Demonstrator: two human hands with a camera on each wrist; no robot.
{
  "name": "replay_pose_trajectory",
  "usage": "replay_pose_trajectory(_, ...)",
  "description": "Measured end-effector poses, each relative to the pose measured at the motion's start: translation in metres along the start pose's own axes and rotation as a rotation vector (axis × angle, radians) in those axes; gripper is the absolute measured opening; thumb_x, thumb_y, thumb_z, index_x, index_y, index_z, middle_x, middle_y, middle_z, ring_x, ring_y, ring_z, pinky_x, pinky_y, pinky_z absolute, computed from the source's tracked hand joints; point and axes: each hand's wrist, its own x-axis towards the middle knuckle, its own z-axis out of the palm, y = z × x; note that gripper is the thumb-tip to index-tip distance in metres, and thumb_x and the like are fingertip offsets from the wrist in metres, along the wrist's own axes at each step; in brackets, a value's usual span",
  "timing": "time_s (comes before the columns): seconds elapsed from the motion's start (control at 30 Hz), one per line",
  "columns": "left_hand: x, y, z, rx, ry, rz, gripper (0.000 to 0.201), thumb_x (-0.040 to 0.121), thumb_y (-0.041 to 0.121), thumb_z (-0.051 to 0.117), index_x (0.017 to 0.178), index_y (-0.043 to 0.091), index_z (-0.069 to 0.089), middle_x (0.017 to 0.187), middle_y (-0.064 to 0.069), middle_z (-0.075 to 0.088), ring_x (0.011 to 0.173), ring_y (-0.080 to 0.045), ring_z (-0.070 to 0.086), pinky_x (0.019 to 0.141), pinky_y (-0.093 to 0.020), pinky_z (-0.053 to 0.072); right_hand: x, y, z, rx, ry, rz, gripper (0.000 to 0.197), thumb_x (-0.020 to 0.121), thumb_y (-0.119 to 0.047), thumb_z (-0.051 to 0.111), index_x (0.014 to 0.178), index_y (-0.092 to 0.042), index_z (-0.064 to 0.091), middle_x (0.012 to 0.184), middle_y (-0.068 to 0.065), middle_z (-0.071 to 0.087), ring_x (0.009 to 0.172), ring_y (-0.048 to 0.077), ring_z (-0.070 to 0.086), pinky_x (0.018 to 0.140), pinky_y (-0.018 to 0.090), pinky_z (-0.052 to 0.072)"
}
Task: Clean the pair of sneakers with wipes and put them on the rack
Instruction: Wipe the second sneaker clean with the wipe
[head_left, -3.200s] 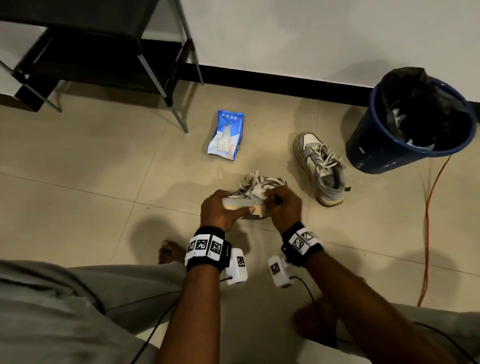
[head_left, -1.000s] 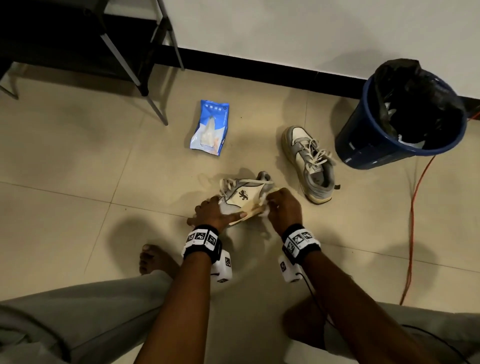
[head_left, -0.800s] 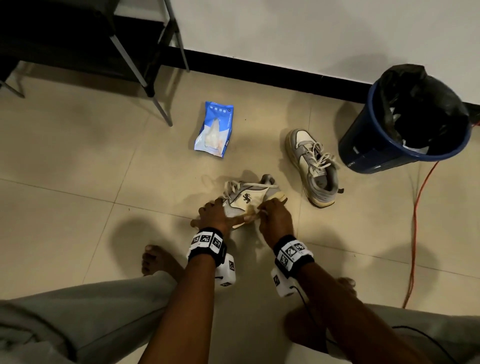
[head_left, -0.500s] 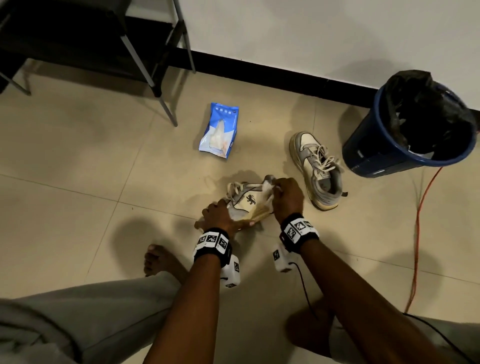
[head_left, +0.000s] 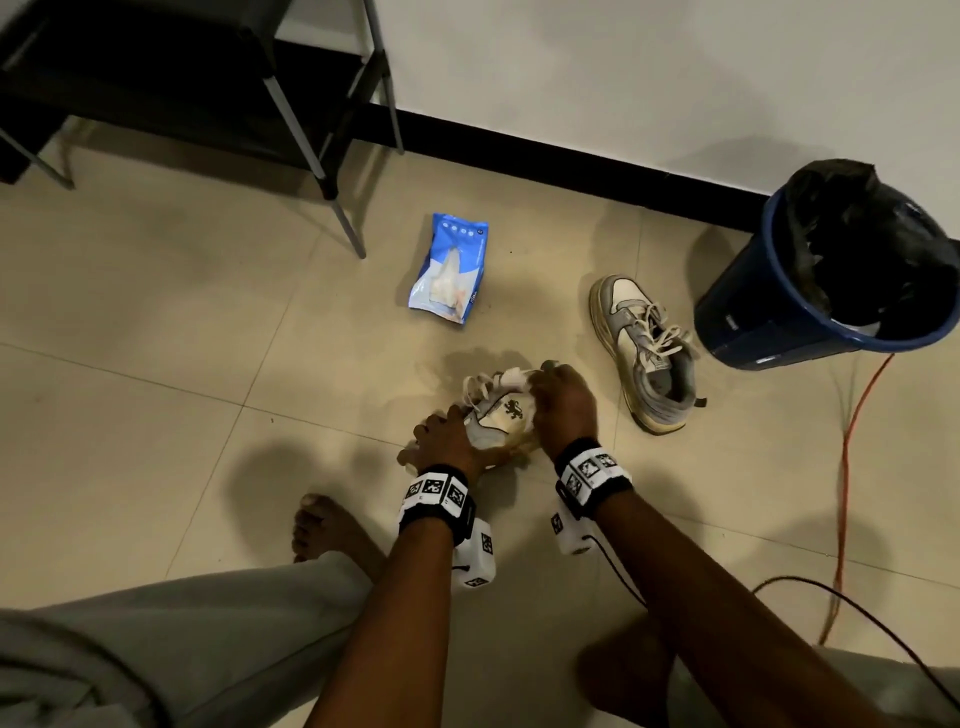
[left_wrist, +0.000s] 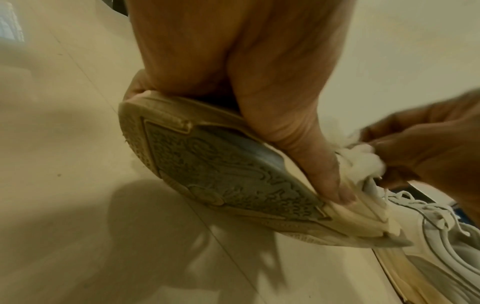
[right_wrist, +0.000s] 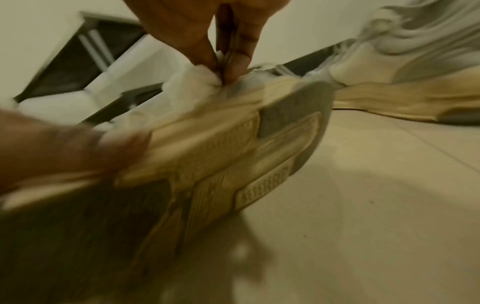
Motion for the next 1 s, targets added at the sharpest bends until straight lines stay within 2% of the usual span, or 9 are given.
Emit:
replay_pose_trajectory(0.1,0.002,-0.002,0.000,-0.009,0.015,0.027,0.141,0.020,0.096,0.048,0.145,0.032,0.033,0.143,-0.010,0.044,0.131,-0.037,0.037,0.102,-0.062,0.035,0.013,0.014,-0.015,0.085,0.166,0.272,0.022,0.080,-0.001,0.059,0.097,-0.006,0.072,0.094,0.017,0.063,0.086,0.038,0.061,0.074,0.038,0.049)
replay_pose_trajectory(0.23,0.001,0.000,-0.001,-0.044,0.018,0.024,0.134,0.030,0.095,0.054,0.145,0.030,0.033,0.144,-0.009,0.043,0.134,-0.036,0.035,0.103,-0.060,0.033,-0.011,-0.005,0.003,-0.039,-0.103,-0.189,0.021,0.080,-0.003,0.062,0.100,-0.007,0.069,0.099,0.016,0.062,0.088,0.033,0.060,0.072,0.035,0.051)
replay_pose_trajectory(0.27,0.001,-0.001,-0.001,-0.045,0.017,0.023,0.127,0.038,0.093,0.061,0.146,0.030,0.033,0.145,-0.008,0.043,0.134,-0.035,0.035,0.104,-0.060,0.033,-0.008,0.000,-0.001,-0.044,-0.106,-0.179,0.021,0.080,-0.004,0.062,0.100,-0.007,0.069,0.099,0.015,0.063,0.088,0.033,0.060,0.072,0.036,0.052)
replay_pose_trajectory(0.4,0.004,-0.003,-0.002,-0.017,0.004,0.004,0.120,0.046,0.090,0.064,0.146,0.035,0.030,0.147,-0.004,0.042,0.135,-0.034,0.035,0.102,-0.062,0.032,0.009,0.025,-0.020,0.113,0.255,0.306,0.016,0.078,0.001,0.058,0.090,-0.003,0.067,0.091,0.017,0.066,0.085,0.037,0.063,0.074,0.035,0.048)
replay_pose_trajectory(0.57,0.004,0.002,0.000,-0.034,0.002,-0.002,0.129,0.029,0.093,0.051,0.142,0.034,0.033,0.143,-0.007,0.045,0.133,-0.035,0.036,0.102,-0.061,0.033,-0.038,0.000,0.006,-0.148,-0.035,-0.396,0.038,0.069,0.002,0.072,0.106,-0.001,0.065,0.119,0.020,0.062,0.101,0.036,0.061,0.069,0.037,0.054)
replay_pose_trajectory(0.63,0.006,0.000,0.000,-0.050,0.005,0.010,0.133,0.029,0.094,0.053,0.145,0.034,0.030,0.145,-0.007,0.044,0.133,-0.035,0.036,0.103,-0.061,0.033,-0.030,0.013,0.003,-0.123,-0.070,-0.258,0.038,0.071,0.000,0.069,0.109,-0.004,0.063,0.123,0.017,0.059,0.102,0.035,0.059,0.069,0.037,0.055)
replay_pose_trajectory(0.73,0.005,-0.004,0.004,-0.102,0.068,0.027,0.140,0.041,0.089,0.068,0.154,0.033,0.006,0.152,-0.006,0.037,0.138,-0.034,0.032,0.106,-0.068,0.026,-0.011,0.028,-0.012,0.093,0.129,0.172,0.021,0.080,-0.001,0.057,0.099,-0.008,0.063,0.111,0.012,0.056,0.089,0.031,0.058,0.068,0.031,0.047)
replay_pose_trajectory(0.83,0.001,-0.005,0.007,-0.239,0.189,0.128,0.138,0.051,0.078,0.076,0.152,0.044,-0.011,0.157,-0.003,0.028,0.143,-0.031,0.026,0.107,-0.073,0.015,-0.014,0.029,-0.015,0.188,0.296,0.208,0.018,0.078,0.002,0.057,0.091,-0.010,0.062,0.101,0.009,0.058,0.083,0.027,0.058,0.067,0.024,0.036)
replay_pose_trajectory(1.0,0.006,0.011,0.002,-0.305,0.367,0.378,0.083,0.076,0.067,0.063,0.146,0.053,0.019,0.152,0.003,0.033,0.139,-0.024,0.027,0.106,-0.061,0.031,-0.034,0.023,-0.006,0.110,0.194,0.183,0.020,0.081,0.000,0.058,0.093,-0.016,0.060,0.109,0.003,0.055,0.082,0.024,0.056,0.061,0.025,0.037)
